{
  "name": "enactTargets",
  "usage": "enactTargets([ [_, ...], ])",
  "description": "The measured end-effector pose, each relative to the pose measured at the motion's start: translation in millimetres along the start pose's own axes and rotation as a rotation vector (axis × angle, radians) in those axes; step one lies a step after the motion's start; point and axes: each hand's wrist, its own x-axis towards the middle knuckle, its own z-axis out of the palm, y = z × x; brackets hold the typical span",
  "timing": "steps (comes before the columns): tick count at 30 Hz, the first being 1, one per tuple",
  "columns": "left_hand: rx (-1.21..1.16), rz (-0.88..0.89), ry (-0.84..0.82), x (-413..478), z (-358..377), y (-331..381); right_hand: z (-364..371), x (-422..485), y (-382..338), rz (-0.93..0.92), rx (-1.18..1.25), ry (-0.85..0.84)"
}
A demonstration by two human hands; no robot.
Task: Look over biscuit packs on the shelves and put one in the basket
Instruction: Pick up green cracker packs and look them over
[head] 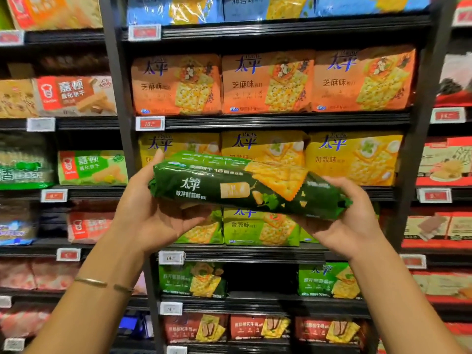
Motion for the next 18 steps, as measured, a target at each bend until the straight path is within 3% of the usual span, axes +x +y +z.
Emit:
enactTargets([
  [9, 0.512, 0.272, -0.173, -17.4, 11.0, -35.8, -25.4, -5.2, 70.2, 0.156, -0.143, 0.155],
  [14, 0.683, 0.343, -0.134, -27.7, -24.5, -75.9, -55.4, -12.2, 88.1, 0.070, -0.231, 0.328],
  [18, 0.844, 0.226, 0.028, -36.0, -80.3, -148.3, -103.3, -27.0, 124.4, -0.011, -0.343, 0.459],
])
